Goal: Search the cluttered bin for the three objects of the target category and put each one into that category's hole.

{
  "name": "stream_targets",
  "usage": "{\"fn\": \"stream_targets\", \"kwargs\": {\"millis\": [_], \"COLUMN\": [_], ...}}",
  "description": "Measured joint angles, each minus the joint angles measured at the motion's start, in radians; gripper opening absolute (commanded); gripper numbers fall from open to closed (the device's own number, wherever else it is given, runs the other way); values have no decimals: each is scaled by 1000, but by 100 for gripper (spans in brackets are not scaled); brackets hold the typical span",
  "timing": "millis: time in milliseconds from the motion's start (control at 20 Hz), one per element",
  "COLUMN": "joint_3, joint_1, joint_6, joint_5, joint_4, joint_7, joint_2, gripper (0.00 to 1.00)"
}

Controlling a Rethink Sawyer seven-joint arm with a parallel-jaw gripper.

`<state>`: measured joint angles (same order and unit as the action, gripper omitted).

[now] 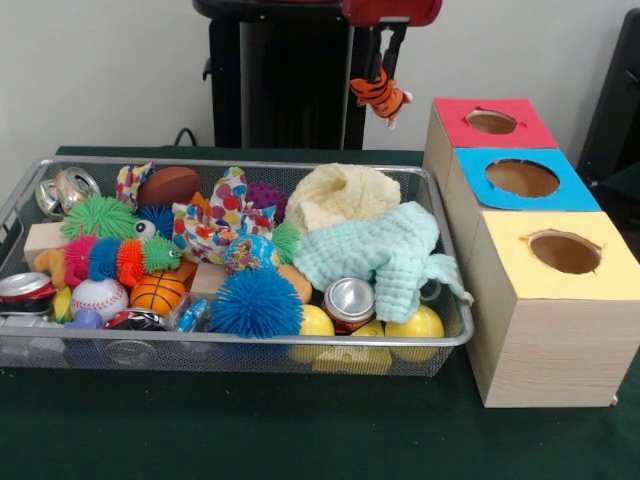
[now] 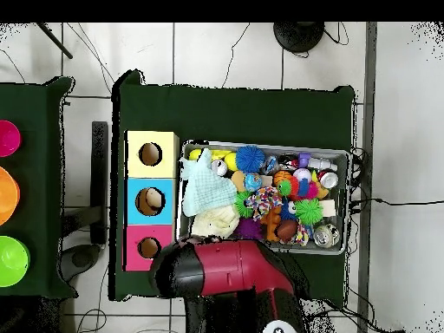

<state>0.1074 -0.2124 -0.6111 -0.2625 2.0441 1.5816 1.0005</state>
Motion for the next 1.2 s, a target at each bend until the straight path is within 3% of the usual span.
{"fn": "stream_targets", "kwargs": {"millis": [650, 1200], "joint_3": [-81, -124], "joint_1": [190, 305], "joint_6": [9, 113], "joint_5": [105, 150], "joint_4": [73, 106], "joint_7": [92, 209], "joint_2": [16, -35], "gripper": [0, 0]}}
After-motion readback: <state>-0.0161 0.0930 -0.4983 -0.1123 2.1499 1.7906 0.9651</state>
